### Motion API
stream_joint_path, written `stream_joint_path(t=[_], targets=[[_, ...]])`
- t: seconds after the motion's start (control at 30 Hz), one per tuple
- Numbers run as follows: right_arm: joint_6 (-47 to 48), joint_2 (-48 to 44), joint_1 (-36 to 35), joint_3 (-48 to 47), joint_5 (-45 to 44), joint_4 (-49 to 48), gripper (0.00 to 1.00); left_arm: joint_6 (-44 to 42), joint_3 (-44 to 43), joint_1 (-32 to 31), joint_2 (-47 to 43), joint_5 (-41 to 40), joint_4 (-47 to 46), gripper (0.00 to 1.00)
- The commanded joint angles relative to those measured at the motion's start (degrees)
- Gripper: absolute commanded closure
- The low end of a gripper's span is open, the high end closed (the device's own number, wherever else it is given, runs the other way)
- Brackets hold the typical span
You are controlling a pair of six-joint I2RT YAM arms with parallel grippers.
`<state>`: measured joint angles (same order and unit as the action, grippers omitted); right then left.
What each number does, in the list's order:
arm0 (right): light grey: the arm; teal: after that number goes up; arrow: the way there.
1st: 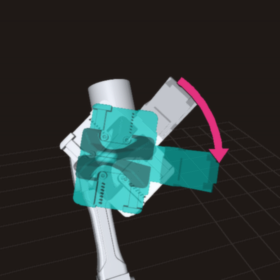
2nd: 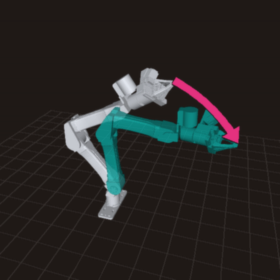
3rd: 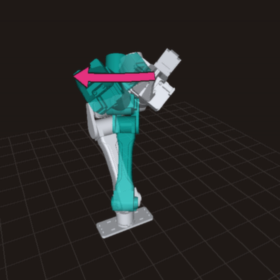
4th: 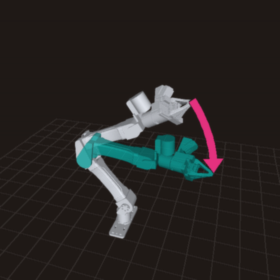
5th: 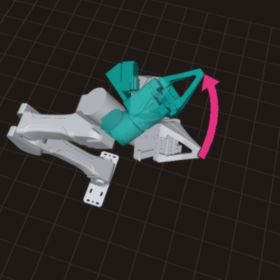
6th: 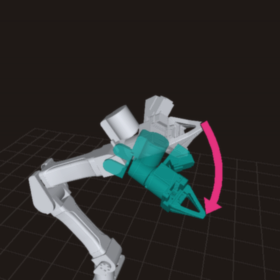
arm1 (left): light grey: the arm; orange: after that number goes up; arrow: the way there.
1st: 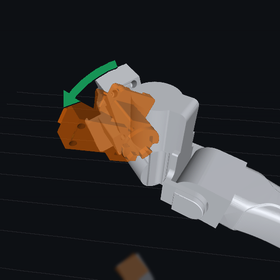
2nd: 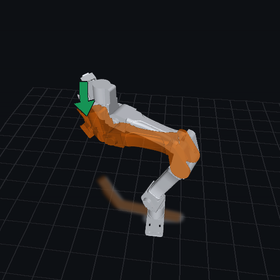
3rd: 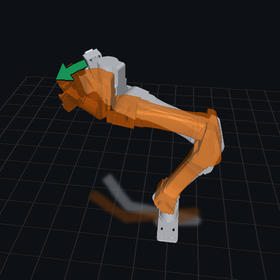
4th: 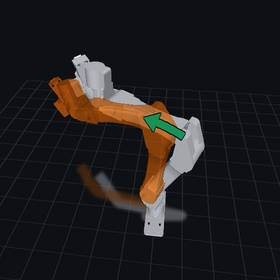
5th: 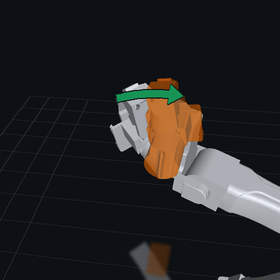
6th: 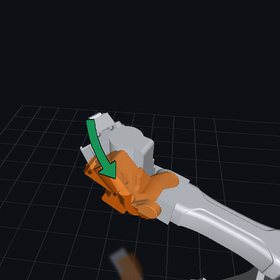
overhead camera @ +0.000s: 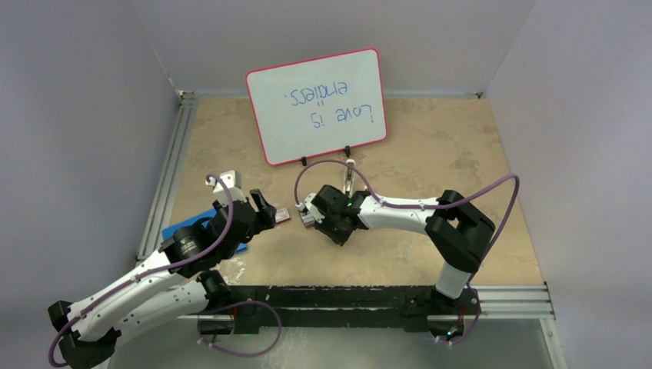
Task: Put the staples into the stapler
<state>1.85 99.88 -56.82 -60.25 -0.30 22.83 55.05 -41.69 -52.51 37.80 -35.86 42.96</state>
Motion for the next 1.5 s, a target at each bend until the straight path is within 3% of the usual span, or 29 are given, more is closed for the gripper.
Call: stream_joint_path(t=[0.0, 0.6, 0.63, 0.67, 0.77, 0.83, 0.93, 1.03, 1.17, 1.47], targets=[[-4.3, 0.2, 0.1, -1.5, -2.1, 1.3, 0.74, 0.6, -0.8, 0.3, -0.4, -1.1, -0.6, 0.31], [-7.4, -7.7, 1.4, 2.1, -9.3, -6.9, 0.74, 0.5, -0.8, 0.3, -0.2, -1.1, -1.2, 0.31], [-19.0, -7.4, 1.5, 2.4, -10.7, -6.3, 0.73, 0.4, -0.8, 0.3, -0.3, -1.0, -1.2, 0.31], [-30.1, -7.4, 1.5, 2.8, -12.6, -5.7, 0.63, 0.4, -0.8, 0.3, -0.2, -1.0, -1.1, 0.31], [-38.3, -8.3, 1.5, 3.7, -16.5, -4.2, 0.49, 0.5, -0.6, 0.3, -0.5, -1.0, -1.1, 0.31], [-40.7, -9.3, 1.5, 4.1, -15.2, -3.7, 0.58, 0.6, -0.3, 0.3, -0.7, -1.0, -1.1, 0.31], [-41.1, -10.6, 1.5, 4.6, -15.2, -3.7, 0.63, 1.0, 0.1, 0.3, -0.9, -1.1, -1.1, 0.31], [-38.3, -11.0, 1.4, 5.5, -12.3, -6.4, 0.59, 1.0, 0.4, 0.3, -1.1, -1.1, -1.2, 0.31], [-36.6, -8.8, 1.4, 5.2, -14.9, -5.7, 0.56, 1.0, 0.1, 0.3, -1.1, -1.3, -1.0, 0.31], [-34.5, -5.2, 0.8, 4.4, -14.0, -5.6, 0.56, 1.1, 0.2, 0.3, -1.1, -1.4, -0.9, 0.31]])
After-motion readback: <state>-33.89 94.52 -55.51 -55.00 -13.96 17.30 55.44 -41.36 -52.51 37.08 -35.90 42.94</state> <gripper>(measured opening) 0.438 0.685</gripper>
